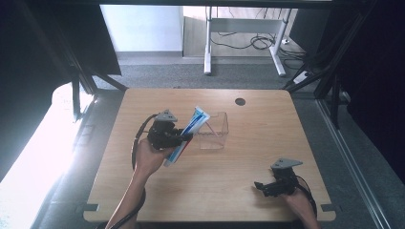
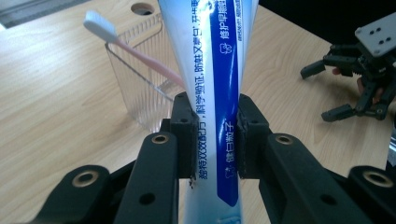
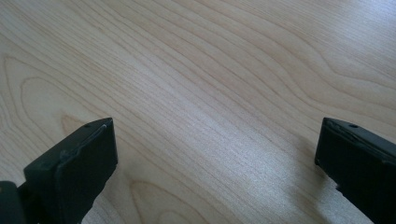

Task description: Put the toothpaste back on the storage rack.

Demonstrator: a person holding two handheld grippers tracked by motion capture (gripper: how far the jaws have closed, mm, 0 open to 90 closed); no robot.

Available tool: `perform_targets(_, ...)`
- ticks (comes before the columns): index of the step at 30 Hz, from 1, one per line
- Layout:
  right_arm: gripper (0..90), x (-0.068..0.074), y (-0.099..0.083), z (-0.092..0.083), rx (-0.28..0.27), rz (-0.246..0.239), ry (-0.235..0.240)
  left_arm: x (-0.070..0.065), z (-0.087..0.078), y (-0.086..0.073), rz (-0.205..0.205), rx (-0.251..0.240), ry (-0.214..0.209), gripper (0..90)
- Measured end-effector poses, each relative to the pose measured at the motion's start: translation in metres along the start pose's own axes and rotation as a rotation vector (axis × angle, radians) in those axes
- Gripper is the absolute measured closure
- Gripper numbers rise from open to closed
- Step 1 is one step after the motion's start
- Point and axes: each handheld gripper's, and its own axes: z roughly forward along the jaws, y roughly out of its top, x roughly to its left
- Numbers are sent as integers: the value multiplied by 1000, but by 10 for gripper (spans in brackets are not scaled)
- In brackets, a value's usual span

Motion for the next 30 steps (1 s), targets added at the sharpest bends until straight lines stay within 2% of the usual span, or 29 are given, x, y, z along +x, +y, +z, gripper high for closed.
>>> perform_targets(30,0,0,0,0,-2,-2,10,5,36,48,26,-46,13,731)
